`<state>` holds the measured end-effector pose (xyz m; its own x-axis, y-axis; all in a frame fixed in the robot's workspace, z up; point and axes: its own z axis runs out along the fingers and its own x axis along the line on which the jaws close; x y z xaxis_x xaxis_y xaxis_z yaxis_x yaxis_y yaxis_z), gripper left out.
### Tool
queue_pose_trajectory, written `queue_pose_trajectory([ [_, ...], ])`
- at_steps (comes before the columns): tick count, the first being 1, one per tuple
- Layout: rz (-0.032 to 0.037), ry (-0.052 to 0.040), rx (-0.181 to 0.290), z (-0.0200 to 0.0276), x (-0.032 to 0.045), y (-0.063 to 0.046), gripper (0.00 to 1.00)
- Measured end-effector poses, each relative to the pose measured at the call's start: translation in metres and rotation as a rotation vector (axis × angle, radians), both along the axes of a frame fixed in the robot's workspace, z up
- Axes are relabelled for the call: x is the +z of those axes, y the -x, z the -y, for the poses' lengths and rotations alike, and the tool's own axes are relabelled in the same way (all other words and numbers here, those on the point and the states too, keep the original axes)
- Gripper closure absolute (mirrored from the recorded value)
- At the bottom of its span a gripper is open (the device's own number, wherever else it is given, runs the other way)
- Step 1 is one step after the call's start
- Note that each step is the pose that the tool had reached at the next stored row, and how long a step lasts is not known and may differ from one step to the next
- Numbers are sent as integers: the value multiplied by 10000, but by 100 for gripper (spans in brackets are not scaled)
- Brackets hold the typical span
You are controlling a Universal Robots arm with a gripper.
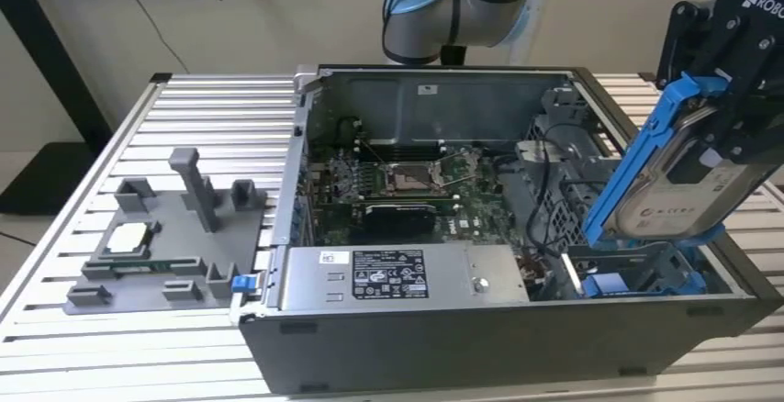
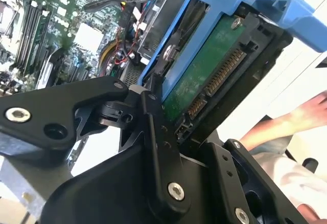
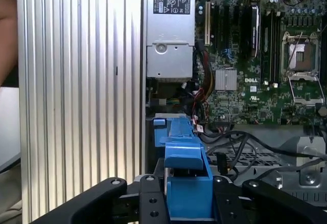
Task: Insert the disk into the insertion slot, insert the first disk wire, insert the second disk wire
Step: 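Insert the disk into the insertion slot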
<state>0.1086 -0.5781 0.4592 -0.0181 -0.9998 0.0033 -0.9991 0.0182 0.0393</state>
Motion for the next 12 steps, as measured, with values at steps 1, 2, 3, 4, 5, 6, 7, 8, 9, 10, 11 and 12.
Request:
queue_pose_trajectory([
  [1,0,0,0,0,-11,0,100],
  [2,0,0,0,0,-20,0,100],
  [3,0,0,0,0,-30,0,100],
  [4,0,0,0,0,-39,0,100],
  [5,0,0,0,0,-49,0,100],
  [6,0,0,0,0,-55,0,100],
  [7,0,1,0,0,-59,0,100],
  [8,0,1,0,0,-59,0,100],
  [9,0,0,0,0,-60,0,100],
  [10,0,-1,0,0,-60,0,100],
  [11,0,-1,0,0,-60,0,100],
  [12,0,-1,0,0,-62,0,100],
])
